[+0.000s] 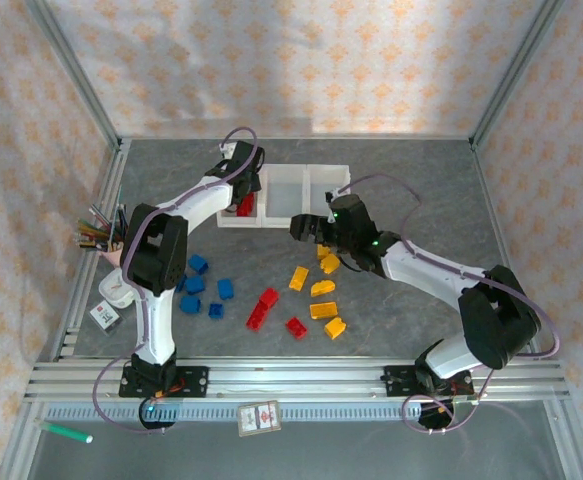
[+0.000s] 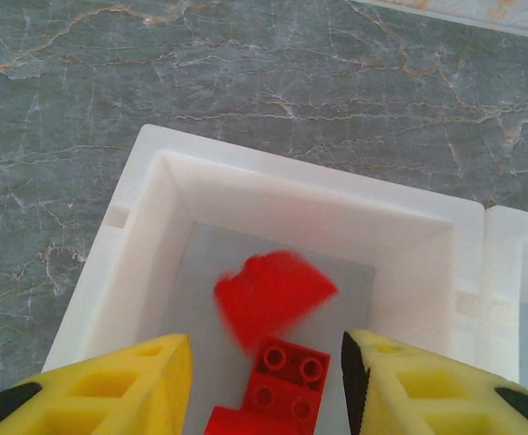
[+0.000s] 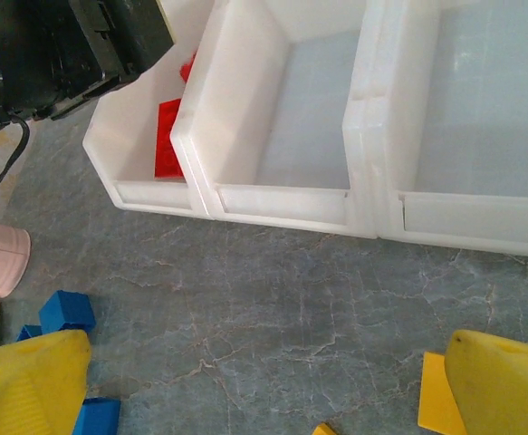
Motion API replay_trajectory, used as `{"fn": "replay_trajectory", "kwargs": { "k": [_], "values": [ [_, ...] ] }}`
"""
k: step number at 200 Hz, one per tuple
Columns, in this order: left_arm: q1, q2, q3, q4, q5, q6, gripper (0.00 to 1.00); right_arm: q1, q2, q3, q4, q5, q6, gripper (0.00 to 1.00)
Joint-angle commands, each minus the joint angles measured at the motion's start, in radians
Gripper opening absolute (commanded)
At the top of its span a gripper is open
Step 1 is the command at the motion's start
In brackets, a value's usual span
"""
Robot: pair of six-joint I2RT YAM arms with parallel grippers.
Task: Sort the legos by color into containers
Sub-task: Place the lego in the container, then pick up the lego from the middle-left of the table.
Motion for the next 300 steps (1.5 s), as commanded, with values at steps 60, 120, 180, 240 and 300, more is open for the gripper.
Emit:
{"fn": "replay_trajectory", "kwargs": {
  "k": [60,120,180,240,300],
  "values": [
    [-0.021,-0.301,-0.203,-0.06,0.137,-0.006,0.57,0.013,-0.066,0.01,-0.127,0.011,-0.087,1.0],
    [-0.186,-0.555,-0.48,-0.143,0.083,-0.059,0.65,0.05,-0.135,-0.071,-0.199,-0.02,-0.102,1.0],
    [-0.337,-0.708,-0.683,-0.235,0.151,-0.191,0.71,0.063,-0.187,-0.211,-0.159,-0.09,-0.104,1.0],
    [-0.466,-0.668,-0.755,-0.186,0.245,-0.194,0.78,0.065,-0.217,-0.285,-0.106,-0.147,-0.081,1.0],
    [-0.498,-0.509,-0.722,-0.144,0.237,-0.135,0.78,0.065,-0.264,-0.332,-0.093,-0.103,-0.064,1.0]
  ]
}}
